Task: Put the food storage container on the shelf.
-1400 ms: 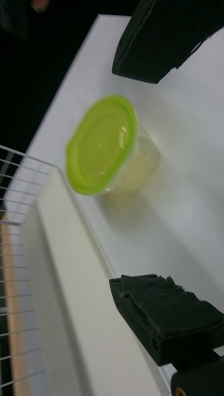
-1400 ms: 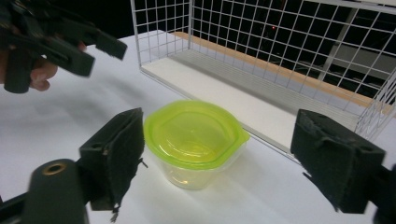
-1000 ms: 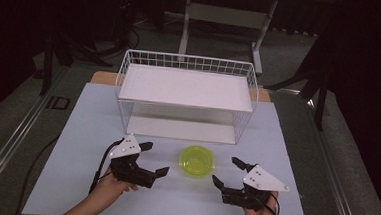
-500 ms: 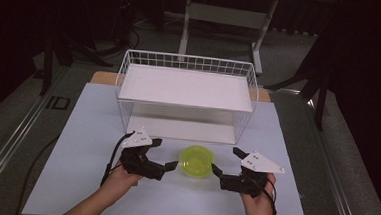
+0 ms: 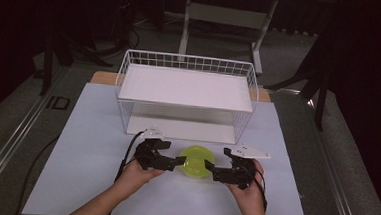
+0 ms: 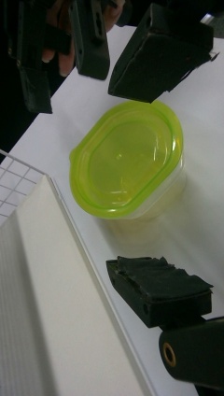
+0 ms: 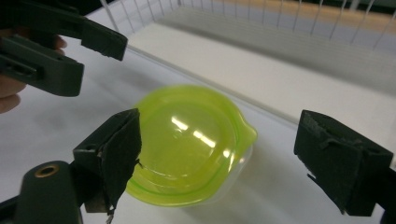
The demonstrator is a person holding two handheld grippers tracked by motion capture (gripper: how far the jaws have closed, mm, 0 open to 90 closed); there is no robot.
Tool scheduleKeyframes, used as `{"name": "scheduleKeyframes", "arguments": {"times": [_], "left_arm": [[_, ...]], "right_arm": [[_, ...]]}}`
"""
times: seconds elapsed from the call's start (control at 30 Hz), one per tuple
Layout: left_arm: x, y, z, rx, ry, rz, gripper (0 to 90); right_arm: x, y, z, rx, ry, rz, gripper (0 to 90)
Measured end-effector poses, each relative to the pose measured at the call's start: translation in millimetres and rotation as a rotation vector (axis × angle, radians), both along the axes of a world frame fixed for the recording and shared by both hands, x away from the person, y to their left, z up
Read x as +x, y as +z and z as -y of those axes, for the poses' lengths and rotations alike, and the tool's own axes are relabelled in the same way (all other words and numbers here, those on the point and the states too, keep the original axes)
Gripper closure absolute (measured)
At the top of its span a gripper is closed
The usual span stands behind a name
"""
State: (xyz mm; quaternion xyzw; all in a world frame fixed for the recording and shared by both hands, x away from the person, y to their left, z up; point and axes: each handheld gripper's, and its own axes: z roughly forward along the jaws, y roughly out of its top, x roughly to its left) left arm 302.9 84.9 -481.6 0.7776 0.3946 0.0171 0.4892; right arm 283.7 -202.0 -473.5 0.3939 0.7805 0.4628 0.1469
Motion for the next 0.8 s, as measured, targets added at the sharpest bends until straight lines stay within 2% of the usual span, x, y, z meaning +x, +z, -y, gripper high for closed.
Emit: {"name": "scheduleKeyframes", "arguments": {"times": [0.03,0.17,0.2,0.3,0.37,0.4,0.43,0.5,0.57,0.63,0.77,0.8], "left_arm": [[0.4,-2.5,0.1,-0.008,0.007,-0.007,18.5],[3.6,-12.3,1.1,-0.012,0.008,-0.062,21.2],[4.4,-14.7,2.1,-0.009,0.005,-0.075,21.7],[5.3,-21.2,7.1,0.013,0.006,-0.107,24.5],[6.0,-24.8,10.0,0.037,0.006,-0.134,30.0],[6.0,-26.0,10.2,0.031,0.005,-0.140,35.2],[5.9,-26.6,10.4,0.025,0.005,-0.145,35.7],[5.9,-26.7,10.6,0.013,0.001,-0.152,40.3],[6.4,-27.1,11.4,0.001,-0.011,-0.168,45.1],[5.9,-26.3,12.8,0.003,-0.021,-0.167,49.8],[4.7,-24.5,15.1,0.008,-0.021,-0.179,60.8],[4.1,-24.1,15.0,0.009,-0.022,-0.179,62.7]], "right_arm": [[2.1,-2.3,0.5,0.003,-0.002,-0.018,18.0],[8.6,-9.2,1.6,0.014,-0.022,-0.072,18.9],[9.9,-10.4,1.9,0.014,-0.024,-0.085,22.1],[13.7,-13.8,3.3,0.040,-0.032,-0.128,24.2],[15.2,-15.9,3.3,0.042,-0.035,-0.150,26.5],[15.9,-17.0,3.5,0.050,-0.031,-0.166,27.4],[16.6,-17.9,3.2,0.052,-0.030,-0.187,28.3],[17.3,-20.1,3.5,0.058,-0.022,-0.221,38.5],[17.5,-22.8,3.8,0.060,-0.025,-0.243,43.0],[18.1,-24.9,4.4,0.064,-0.021,-0.257,46.4],[18.6,-21.3,5.6,0.072,-0.010,-0.283,58.9],[18.3,-20.9,6.3,0.073,-0.017,-0.281,67.1]]}}
